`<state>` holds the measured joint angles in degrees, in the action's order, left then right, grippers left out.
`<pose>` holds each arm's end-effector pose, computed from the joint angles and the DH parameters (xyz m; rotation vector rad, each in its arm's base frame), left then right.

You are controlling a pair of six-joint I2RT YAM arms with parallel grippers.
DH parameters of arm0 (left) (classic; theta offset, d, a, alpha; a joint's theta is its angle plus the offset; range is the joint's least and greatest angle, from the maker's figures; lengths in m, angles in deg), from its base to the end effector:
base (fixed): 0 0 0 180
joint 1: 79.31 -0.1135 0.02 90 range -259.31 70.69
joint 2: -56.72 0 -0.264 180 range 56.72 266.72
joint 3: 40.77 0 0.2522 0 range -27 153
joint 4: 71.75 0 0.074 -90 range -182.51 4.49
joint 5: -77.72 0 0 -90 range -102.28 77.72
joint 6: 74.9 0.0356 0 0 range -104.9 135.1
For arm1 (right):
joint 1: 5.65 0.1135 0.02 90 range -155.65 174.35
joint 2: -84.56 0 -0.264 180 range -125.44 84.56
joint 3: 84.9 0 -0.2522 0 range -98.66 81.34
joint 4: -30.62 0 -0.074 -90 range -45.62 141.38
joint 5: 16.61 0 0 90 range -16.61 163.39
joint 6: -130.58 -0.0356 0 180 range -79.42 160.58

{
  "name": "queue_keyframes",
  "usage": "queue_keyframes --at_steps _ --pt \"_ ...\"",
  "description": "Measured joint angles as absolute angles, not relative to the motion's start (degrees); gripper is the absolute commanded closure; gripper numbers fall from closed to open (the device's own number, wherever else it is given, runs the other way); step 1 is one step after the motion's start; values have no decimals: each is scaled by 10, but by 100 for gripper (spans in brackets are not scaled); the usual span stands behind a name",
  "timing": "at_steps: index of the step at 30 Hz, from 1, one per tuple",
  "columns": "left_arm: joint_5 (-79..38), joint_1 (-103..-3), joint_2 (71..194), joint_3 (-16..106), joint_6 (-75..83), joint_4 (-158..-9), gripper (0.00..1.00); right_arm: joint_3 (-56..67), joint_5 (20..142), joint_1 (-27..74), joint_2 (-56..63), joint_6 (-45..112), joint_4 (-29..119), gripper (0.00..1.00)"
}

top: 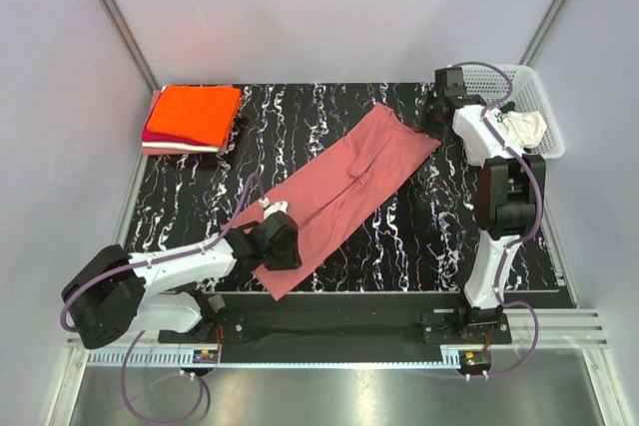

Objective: Fold and stack the t-shirts
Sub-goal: Fold the tshirt

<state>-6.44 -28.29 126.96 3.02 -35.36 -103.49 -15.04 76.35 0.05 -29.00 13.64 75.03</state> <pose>0.1376 -0.1642 0.1566 -0.0257 2.6691 -0.5027 0.4484 0.0466 0.2593 0.4240 2.3925 0.3235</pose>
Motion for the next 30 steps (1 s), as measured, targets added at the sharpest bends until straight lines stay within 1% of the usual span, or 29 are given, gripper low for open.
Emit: queue_keyframes --at_steps 3,7,13,16,17,18,25,30 --pt "-32 -283 1262 48 -362 -1093 59 -128 742 0 -314 133 755 89" --pt "7 -283 1246 94 -357 -1159 58 -125 719 0 -344 127 755 90" --pt "47 -283 1167 147 -331 -1188 55 -141 685 0 -389 127 761 92" --pt "58 -283 1137 161 -314 -1198 48 -155 675 0 -418 131 766 92" --pt "60 -283 1132 166 -307 -1200 45 -161 675 0 -421 134 771 92" --pt "62 -283 1130 171 -299 -1201 44 -168 674 0 -424 137 774 92" --pt "71 -283 1134 189 -254 -1201 43 -279 674 0 -495 166 791 92" --pt "61 -283 1184 200 -225 -1196 46 -383 677 0 -558 193 808 92"
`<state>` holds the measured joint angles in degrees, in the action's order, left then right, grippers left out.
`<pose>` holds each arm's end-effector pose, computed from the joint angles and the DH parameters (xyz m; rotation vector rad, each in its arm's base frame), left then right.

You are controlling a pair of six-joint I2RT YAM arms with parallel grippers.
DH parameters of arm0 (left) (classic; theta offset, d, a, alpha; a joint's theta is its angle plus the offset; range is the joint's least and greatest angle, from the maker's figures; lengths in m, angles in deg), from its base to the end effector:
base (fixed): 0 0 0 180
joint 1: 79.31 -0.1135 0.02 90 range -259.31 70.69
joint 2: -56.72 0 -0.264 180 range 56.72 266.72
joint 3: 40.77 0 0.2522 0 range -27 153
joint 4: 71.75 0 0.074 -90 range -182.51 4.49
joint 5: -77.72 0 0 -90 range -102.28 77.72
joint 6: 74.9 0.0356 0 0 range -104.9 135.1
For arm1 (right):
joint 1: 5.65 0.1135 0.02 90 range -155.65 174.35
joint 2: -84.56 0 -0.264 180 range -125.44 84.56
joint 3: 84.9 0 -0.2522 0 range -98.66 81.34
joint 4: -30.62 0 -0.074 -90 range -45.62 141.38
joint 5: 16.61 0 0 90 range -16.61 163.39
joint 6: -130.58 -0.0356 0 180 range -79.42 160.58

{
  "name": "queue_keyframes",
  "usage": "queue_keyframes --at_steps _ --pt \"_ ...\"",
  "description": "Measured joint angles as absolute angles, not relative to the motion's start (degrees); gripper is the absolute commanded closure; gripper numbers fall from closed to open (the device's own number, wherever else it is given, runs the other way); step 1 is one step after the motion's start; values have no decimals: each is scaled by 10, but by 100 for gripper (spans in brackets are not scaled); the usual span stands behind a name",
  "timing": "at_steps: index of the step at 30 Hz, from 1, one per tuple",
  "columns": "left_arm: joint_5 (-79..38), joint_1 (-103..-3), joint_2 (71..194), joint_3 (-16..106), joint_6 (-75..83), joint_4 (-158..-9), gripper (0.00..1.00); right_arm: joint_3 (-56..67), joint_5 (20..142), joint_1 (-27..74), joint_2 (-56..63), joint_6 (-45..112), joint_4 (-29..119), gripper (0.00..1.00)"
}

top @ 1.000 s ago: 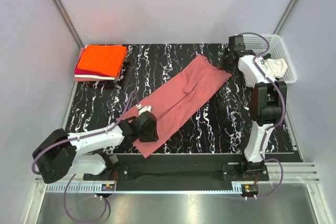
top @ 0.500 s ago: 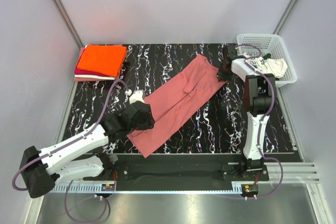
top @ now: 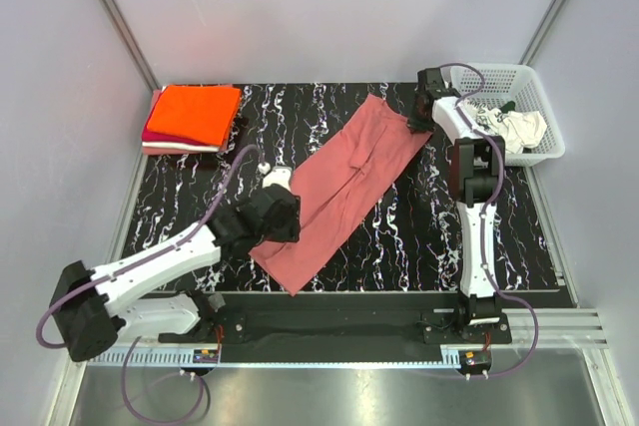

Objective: Fold and stack the t-shirts
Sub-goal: Fold the tshirt

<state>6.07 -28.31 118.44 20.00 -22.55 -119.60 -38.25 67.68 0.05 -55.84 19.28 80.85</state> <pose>0.1460 -0.1624 0.2607 0.1337 2.3911 -0.3516 0.5306 0.0494 0.1588 0.3851 2.5346 0.0514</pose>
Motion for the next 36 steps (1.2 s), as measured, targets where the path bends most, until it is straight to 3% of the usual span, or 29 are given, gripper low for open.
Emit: queue_keyframes --at_steps 9,15,20,29,36 --pt "-8 -283 1317 201 -186 -1166 55 -612 700 0 -688 199 862 93" --pt "-50 -260 1423 215 -177 -1118 59 -692 715 -1 -735 195 866 94" --pt "-59 -219 1493 247 -177 -1094 60 -695 725 -2 -737 196 861 91" --pt "-57 -190 1526 271 -213 -1061 60 -631 754 -5 -670 193 864 69" --pt "-57 -151 1543 286 -257 -1045 60 -534 761 -5 -505 184 848 74"
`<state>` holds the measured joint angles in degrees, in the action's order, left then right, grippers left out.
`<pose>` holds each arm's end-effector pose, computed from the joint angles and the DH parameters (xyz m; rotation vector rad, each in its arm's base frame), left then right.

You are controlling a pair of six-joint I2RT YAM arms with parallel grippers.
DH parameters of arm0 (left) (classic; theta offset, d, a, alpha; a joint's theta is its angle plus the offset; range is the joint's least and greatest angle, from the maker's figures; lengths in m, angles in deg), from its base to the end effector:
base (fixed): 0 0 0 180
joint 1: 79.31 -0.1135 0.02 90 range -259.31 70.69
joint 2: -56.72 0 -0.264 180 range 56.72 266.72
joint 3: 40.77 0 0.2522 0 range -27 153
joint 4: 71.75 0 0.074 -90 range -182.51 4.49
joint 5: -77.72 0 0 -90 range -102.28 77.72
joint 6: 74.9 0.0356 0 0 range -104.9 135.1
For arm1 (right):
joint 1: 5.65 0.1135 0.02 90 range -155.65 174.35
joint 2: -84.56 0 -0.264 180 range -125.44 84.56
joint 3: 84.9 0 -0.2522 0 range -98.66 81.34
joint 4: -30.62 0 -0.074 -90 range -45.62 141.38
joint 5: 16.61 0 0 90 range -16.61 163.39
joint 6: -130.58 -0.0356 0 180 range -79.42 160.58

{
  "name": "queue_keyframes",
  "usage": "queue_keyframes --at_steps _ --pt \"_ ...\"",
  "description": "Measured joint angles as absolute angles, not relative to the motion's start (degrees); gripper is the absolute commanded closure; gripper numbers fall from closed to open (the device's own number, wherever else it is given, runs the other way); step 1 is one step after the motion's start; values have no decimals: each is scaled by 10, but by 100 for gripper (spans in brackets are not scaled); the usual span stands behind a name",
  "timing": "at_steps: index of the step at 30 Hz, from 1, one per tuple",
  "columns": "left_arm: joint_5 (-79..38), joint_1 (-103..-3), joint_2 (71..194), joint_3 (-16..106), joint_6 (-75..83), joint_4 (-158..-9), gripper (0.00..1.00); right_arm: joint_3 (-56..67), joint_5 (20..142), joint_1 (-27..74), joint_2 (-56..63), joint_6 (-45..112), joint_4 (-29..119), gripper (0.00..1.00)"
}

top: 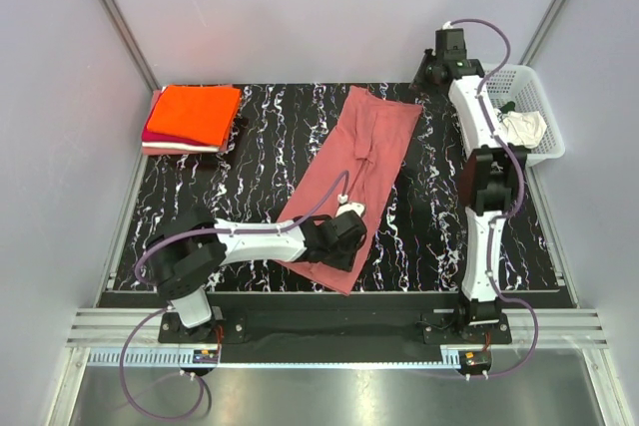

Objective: Fold and stack the t-shirts
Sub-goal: Fold the tshirt

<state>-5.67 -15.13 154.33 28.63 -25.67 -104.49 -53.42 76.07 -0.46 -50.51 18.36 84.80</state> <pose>0.1476 -0.2955 0.1604 0.5094 2.6581 -0.4609 0.5329 0.0501 0.2871 0.3160 2.2774 0.3020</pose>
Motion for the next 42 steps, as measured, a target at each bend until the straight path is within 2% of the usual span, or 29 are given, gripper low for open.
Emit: queue_keyframes --at_steps 5,10,16,21,24,27,32,36,42 --pt "-65 -128 1568 312 -272 -1034 60 -428 759 -5 -414 142 829 74" --pt "-79 -119 1607 361 -276 -1027 61 -338 758 -5 -414 127 813 71" --pt "-95 -112 1596 397 -278 -1030 53 -333 741 -6 -458 127 802 76" --pt "-91 -122 1508 417 -251 -1072 51 -359 732 -7 -509 128 792 76" --pt "-90 -164 1445 424 -221 -1097 51 -374 727 -8 -537 132 791 74" --pt "-92 -255 1376 414 -191 -1116 50 -387 722 -8 -558 139 793 73" --pt "-61 -400 1299 365 -148 -1147 48 -445 713 -8 -593 154 805 84" --pt "-40 -444 1290 307 -134 -1170 48 -510 710 -8 -631 167 818 85" --pt "-122 -481 1297 203 -134 -1147 47 -591 711 -8 -677 190 833 83"
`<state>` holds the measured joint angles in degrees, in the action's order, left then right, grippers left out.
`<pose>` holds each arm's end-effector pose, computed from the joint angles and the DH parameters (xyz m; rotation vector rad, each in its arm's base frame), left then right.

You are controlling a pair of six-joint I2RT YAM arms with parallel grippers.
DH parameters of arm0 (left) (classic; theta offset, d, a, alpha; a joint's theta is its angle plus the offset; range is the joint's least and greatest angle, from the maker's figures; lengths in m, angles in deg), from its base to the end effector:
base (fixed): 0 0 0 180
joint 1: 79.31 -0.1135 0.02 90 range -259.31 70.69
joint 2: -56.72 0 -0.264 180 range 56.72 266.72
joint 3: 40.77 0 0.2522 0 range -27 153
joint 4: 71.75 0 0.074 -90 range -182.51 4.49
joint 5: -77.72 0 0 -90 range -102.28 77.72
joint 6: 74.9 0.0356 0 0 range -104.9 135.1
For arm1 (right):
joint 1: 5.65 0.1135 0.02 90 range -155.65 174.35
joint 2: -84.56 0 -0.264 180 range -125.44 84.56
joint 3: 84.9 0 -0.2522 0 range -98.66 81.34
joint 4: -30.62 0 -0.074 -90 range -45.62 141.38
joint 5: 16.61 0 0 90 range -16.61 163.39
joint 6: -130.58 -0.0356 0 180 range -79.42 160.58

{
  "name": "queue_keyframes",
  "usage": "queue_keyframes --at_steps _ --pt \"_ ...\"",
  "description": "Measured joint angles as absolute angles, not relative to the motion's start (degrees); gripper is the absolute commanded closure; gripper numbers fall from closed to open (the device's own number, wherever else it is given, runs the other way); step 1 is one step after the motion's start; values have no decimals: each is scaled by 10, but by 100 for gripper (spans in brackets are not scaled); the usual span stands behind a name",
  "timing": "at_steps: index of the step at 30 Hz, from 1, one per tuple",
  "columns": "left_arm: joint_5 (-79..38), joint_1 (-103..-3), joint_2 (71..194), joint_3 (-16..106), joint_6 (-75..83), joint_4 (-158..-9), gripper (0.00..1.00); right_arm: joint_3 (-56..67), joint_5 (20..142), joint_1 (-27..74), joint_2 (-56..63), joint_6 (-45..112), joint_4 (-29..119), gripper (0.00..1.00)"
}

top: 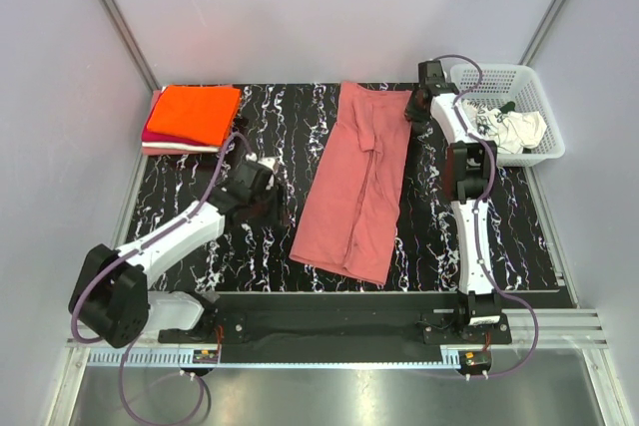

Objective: Fold and stack the t-shirts
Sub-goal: Fold the tshirt

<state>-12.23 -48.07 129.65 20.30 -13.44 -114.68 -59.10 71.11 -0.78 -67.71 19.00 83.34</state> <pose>0.2159 -0.1309 0.2245 0.0604 2.5779 -0.4068 0.5730 0.0474 0.1599 0.3751 2.4337 0.1529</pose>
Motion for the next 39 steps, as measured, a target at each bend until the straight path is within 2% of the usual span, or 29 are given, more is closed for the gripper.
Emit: queue_keyframes --at_steps 7,14,20,21,22,25,27,28,30,32,36,39 --pt "-209 -462 1304 145 -138 -1093 44 -600 719 -8 -678 198 841 71" --pt "-225 -458 1358 123 -138 -1036 46 -497 734 -8 -573 190 856 65" --pt "-236 -433 1387 99 -146 -980 69 -379 761 -8 -406 176 851 64" --pt "-234 -422 1384 94 -150 -974 73 -347 765 -7 -372 171 845 64" --pt "-232 -409 1381 88 -155 -969 83 -314 767 -5 -338 166 842 64" --pt "-226 -375 1360 62 -175 -954 93 -198 766 6 -247 151 834 63" --pt "-220 -352 1342 46 -192 -950 95 -123 776 19 -204 142 821 63" --pt "-216 -341 1336 41 -200 -949 94 -86 780 26 -187 137 815 64" --pt "-206 -318 1328 32 -220 -944 83 -14 790 38 -164 129 794 68" --pt "-196 -294 1319 21 -251 -933 83 49 801 46 -161 121 781 68" --pt "-179 -266 1306 1 -291 -908 83 42 805 64 -199 109 726 69" --pt "-174 -257 1299 -7 -311 -899 91 -33 795 101 -272 100 699 73"
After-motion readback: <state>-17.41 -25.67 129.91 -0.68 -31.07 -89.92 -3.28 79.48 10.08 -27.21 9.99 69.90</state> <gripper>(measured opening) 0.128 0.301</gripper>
